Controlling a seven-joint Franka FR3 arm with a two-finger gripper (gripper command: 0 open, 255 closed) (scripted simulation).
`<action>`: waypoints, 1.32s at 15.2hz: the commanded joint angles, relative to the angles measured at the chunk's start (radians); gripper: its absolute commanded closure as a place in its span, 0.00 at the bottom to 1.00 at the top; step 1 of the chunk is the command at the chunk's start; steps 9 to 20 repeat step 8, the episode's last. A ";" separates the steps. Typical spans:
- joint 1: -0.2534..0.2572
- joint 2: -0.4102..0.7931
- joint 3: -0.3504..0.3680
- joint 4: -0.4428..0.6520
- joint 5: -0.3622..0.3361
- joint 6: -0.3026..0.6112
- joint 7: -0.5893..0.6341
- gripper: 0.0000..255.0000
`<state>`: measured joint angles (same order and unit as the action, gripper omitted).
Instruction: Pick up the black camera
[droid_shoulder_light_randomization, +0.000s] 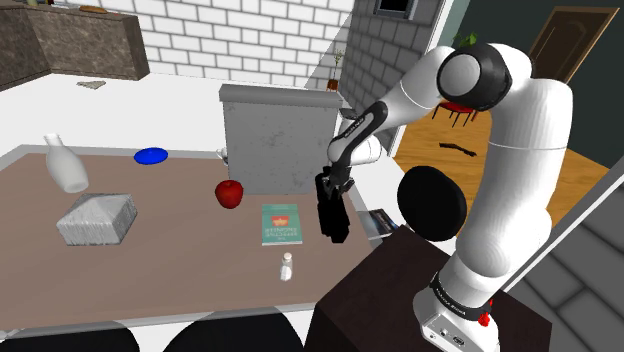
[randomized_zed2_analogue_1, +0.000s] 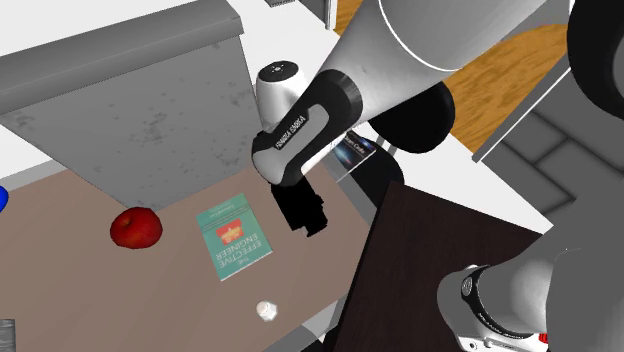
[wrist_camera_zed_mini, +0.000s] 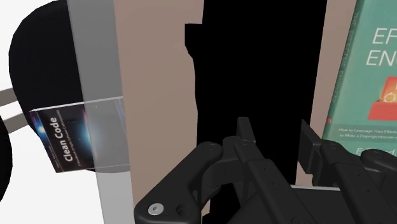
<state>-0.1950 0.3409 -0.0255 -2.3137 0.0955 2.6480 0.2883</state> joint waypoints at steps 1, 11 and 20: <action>0.001 -0.025 -0.002 0.000 -0.004 -0.022 0.003 1.00; 0.004 -0.088 -0.007 -0.002 -0.013 -0.083 0.012 1.00; 0.004 -0.088 -0.007 -0.002 -0.013 -0.083 0.012 1.00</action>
